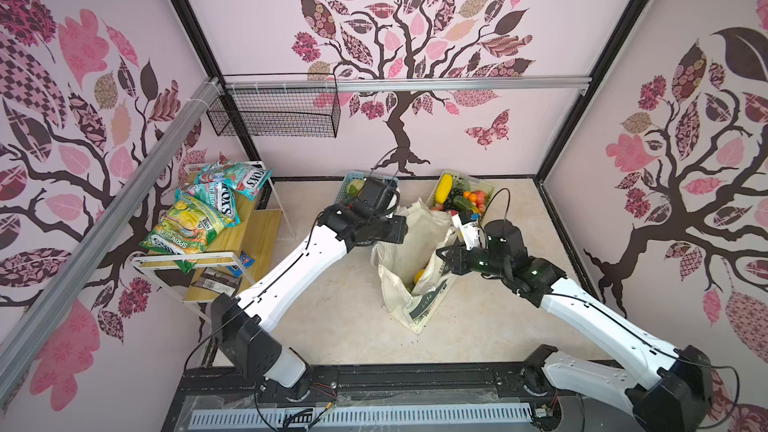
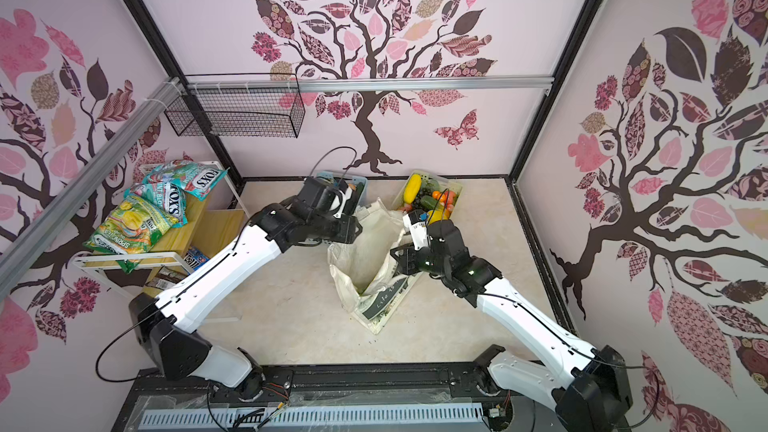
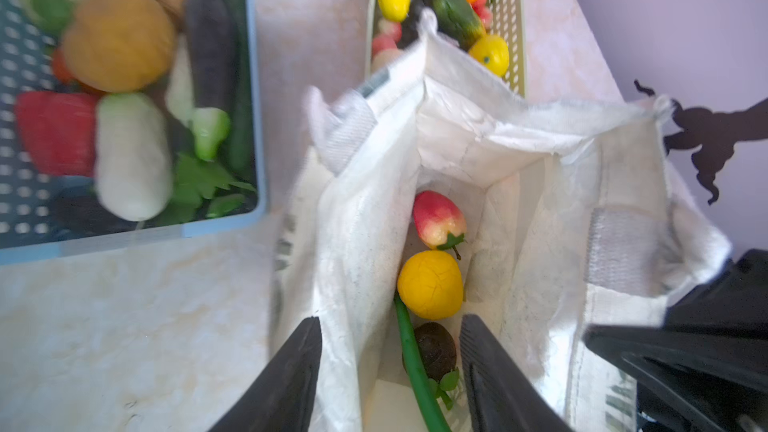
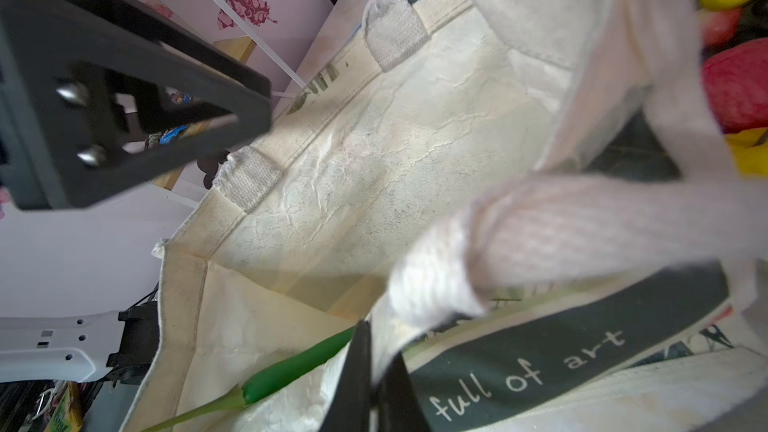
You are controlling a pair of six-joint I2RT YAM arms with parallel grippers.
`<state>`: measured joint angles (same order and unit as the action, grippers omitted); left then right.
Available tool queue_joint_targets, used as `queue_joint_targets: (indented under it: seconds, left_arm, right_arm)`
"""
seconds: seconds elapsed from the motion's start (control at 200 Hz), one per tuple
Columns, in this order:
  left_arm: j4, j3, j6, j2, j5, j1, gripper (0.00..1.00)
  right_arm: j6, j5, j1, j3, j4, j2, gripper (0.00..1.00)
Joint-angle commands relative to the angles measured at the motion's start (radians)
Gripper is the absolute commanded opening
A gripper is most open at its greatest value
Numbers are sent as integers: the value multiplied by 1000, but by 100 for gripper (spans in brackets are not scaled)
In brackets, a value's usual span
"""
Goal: Place the food into the grocery bag and tie it
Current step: 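Withdraw the left gripper from the bag back over the blue basket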
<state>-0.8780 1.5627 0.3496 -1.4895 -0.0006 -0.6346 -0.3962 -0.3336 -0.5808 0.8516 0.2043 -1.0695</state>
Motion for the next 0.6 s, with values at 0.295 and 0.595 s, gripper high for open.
queue_joint_targets:
  seconds: [0.295, 0.595]
  left_arm:
    - [8, -3, -39, 20, -411, 156, 64]
    - [134, -59, 4, -103, -316, 294, 66]
  right_arm:
    - [-52, -57, -7, 73, 1, 92, 6]
    - [-68, -10, -7, 76, 27, 111, 6]
